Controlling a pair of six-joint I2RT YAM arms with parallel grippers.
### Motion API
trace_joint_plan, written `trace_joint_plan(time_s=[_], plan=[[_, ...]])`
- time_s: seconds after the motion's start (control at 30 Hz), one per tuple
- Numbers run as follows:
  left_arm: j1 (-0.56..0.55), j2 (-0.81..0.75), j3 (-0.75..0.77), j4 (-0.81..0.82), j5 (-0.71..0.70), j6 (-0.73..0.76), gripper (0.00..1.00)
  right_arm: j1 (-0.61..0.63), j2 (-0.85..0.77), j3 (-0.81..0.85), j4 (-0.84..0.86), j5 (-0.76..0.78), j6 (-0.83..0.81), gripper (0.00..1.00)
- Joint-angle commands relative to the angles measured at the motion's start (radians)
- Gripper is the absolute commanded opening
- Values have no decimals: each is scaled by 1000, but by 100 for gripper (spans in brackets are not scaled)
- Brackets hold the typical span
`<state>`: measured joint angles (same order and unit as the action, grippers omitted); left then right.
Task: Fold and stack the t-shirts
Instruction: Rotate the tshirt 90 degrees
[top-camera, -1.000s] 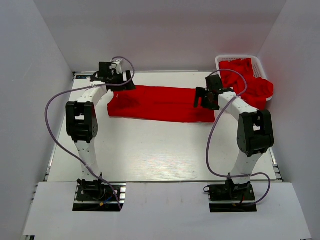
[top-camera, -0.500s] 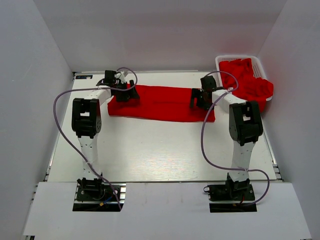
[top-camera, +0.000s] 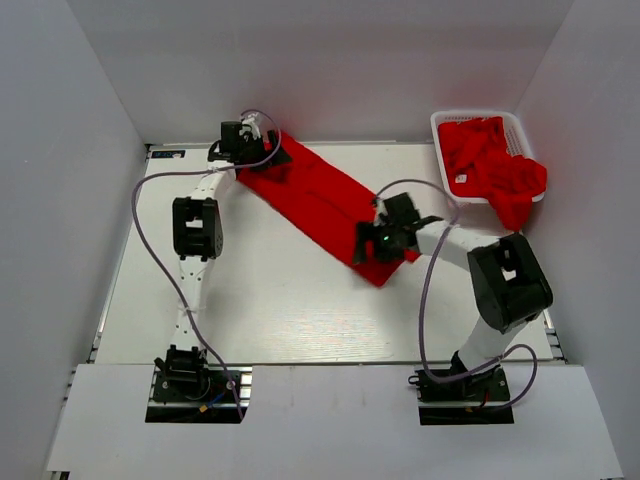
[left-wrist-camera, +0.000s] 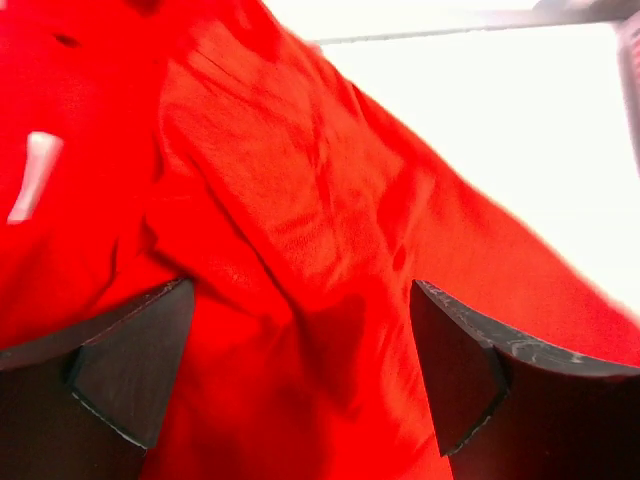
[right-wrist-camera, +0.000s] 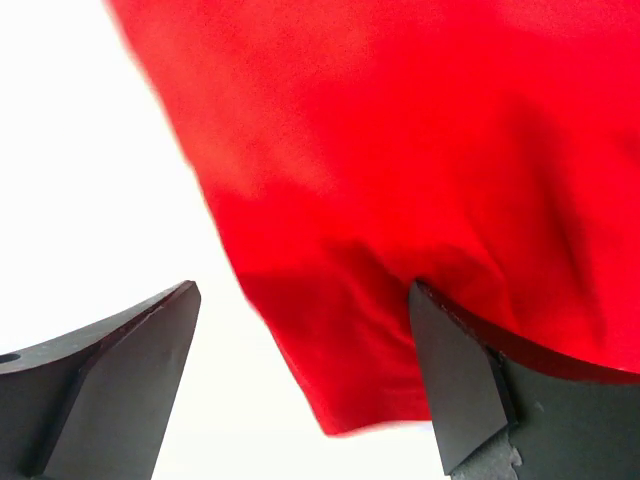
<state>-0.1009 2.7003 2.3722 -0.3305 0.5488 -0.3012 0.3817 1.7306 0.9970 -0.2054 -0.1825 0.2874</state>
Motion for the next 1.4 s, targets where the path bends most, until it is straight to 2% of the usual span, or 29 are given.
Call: trace_joint_plan(time_s=[0.0, 0.07, 0.27, 0.33, 0.5, 0.57, 0.73, 0.97, 1.07, 1.2, 1.23, 1.27, 1.33, 1.37], plan=[[-35, 90, -14, 156, 23, -146, 100, 236, -3, -77, -137, -260, -34, 90], [-65, 124, 40, 205, 23, -209, 100, 386, 7, -42, -109, -328, -59, 90], [-134, 190, 65, 350, -4, -294, 100, 610, 204, 198, -78, -408, -215, 90], [-148, 190, 53, 350, -33, -294, 100, 629, 271, 256, -80, -429, -247, 90], [-157, 167, 12, 363, -67, -294, 100, 640, 274, 354, -75, -410, -271, 90], [-157, 158, 25, 380, -67, -294, 100, 635, 250, 384, -68, -394, -274, 90], [-157, 83, 35, 429, -63, -338, 100, 628, 175, 453, -69, -229, -232, 90], [-148, -124, 47, 462, -61, -329, 100, 622, 25, 467, -51, -126, -134, 90], [-138, -223, 47, 401, -41, -277, 100, 620, -25, 395, -48, -60, -77, 90], [-138, -374, -23, 262, -17, -162, 100, 615, -199, 234, -63, 101, 43, 90], [-138, -410, -45, 170, 2, -124, 100, 609, -244, 186, -71, 132, 70, 90], [-138, -451, -71, 104, 13, -51, 100, 608, -265, 164, -106, 232, 93, 90], [-138, -604, -218, -81, -74, -6, 100, 600, -351, 92, -158, 291, 189, 90], [-151, -664, -373, -134, -128, 31, 100, 600, -370, 10, -167, 361, 215, 90]])
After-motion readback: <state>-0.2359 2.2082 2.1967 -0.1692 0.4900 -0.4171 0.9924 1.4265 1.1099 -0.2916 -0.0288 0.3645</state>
